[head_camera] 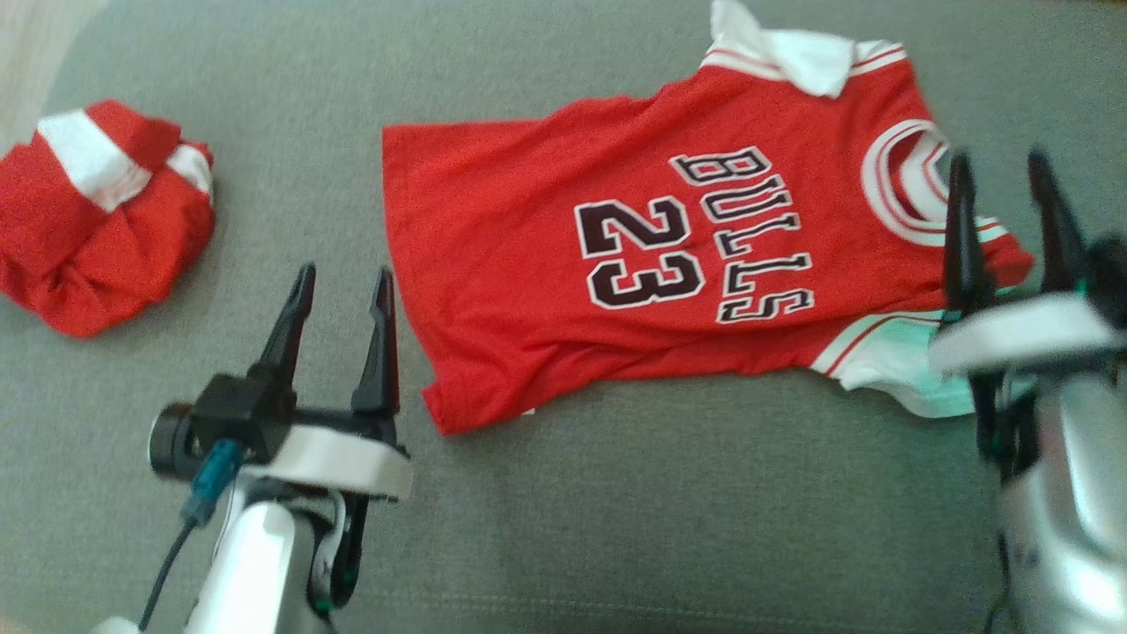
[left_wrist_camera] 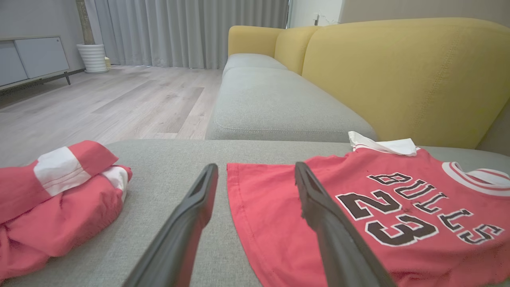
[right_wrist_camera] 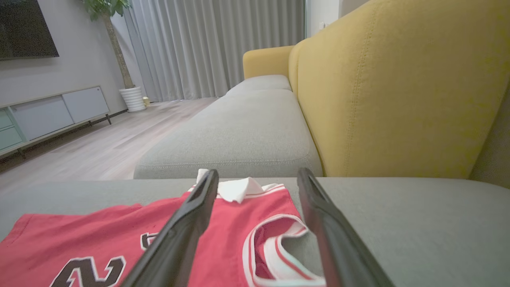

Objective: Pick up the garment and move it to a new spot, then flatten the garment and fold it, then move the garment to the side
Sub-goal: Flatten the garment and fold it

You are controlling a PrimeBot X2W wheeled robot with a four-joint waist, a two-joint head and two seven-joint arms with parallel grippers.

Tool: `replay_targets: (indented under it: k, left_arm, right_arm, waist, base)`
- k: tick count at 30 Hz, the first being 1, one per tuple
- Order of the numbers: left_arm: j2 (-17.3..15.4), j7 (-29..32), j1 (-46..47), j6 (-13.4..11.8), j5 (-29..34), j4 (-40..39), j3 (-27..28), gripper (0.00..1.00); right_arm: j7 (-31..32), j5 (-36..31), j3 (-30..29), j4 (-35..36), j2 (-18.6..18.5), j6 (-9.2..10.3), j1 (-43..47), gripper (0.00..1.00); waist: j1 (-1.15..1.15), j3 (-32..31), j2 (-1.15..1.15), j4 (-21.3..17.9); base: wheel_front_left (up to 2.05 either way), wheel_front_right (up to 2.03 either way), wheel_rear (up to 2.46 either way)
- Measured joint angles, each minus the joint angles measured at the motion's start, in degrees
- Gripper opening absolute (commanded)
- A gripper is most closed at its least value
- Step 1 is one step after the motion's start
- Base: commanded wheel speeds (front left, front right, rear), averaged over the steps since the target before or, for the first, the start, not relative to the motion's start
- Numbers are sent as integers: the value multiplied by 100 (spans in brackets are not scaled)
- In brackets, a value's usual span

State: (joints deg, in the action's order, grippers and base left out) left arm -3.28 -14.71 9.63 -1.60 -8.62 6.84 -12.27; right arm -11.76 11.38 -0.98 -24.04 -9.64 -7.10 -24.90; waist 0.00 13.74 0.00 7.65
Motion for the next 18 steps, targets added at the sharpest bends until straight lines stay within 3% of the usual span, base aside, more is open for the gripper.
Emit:
replay_targets:
  k: [9, 18]
  left_arm:
    - [-111, 0, -622, -51, 0, 110, 48, 100]
    - [-175, 7, -957, -94, -1, 188, 16, 100]
  right_arm:
    - [760, -278, -344, 2082, 558, 0, 2218, 100]
    - [1258, -383, -271, 2928, 698, 0, 3154, 100]
  waist:
    - [0, -595, 0, -284]
    - [0, -915, 0, -410]
  base:
    - [0, 0, 0]
    - [0, 0, 0]
